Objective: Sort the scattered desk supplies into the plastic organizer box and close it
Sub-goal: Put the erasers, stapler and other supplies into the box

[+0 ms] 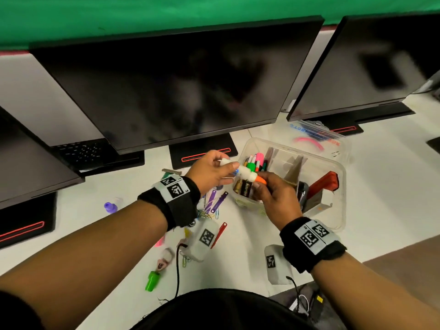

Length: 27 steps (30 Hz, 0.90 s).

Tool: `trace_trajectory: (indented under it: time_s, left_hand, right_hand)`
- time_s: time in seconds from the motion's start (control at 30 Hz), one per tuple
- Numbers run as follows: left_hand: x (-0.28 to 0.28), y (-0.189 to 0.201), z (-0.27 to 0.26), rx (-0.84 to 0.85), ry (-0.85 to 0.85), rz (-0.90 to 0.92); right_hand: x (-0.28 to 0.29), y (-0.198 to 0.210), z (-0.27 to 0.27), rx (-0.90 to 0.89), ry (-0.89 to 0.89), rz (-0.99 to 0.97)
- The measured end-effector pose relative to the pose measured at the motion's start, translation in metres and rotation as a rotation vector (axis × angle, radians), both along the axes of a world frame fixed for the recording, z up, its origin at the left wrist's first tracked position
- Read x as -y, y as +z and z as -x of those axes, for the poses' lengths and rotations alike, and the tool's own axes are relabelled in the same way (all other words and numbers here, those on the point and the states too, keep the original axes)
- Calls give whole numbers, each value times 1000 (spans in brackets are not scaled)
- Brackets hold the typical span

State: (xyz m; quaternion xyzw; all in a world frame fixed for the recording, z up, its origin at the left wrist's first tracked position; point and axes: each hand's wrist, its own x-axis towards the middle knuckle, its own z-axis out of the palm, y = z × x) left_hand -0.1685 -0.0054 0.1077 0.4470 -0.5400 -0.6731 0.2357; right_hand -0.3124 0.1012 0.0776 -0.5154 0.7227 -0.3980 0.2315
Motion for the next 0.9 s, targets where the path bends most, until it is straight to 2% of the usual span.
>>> trace_trajectory:
  time_s: [0.1, 0.23, 0.3, 0.37, 0.43, 0.57, 0.7, 0.9]
  left_hand:
    - [-7, -7, 13, 160, -148, 194]
    - [-5, -12, 16, 628, -551, 770]
    - [-2, -13, 12, 742, -741, 908]
    - [0, -18, 8, 779, -803, 924]
    - [0, -23, 6, 798, -785, 915]
    - [1, -27, 6, 818, -766, 918]
    - [2, -28, 6, 815, -773, 912]
    - [3, -30, 7, 803, -780, 930]
  right_hand:
    - [-7, 12, 18, 38, -92, 44]
    - [-22, 41, 58, -21, -113, 42]
    - [-30, 58, 79, -64, -81, -4]
    - [-35, 73, 94, -182, -25, -121]
    - [-38, 79, 101, -332, 42, -265]
    - [-36, 52, 101, -669, 165, -560]
    - [-32, 22, 95, -788, 191, -808]
    - [-24, 11, 94, -853, 153, -885]
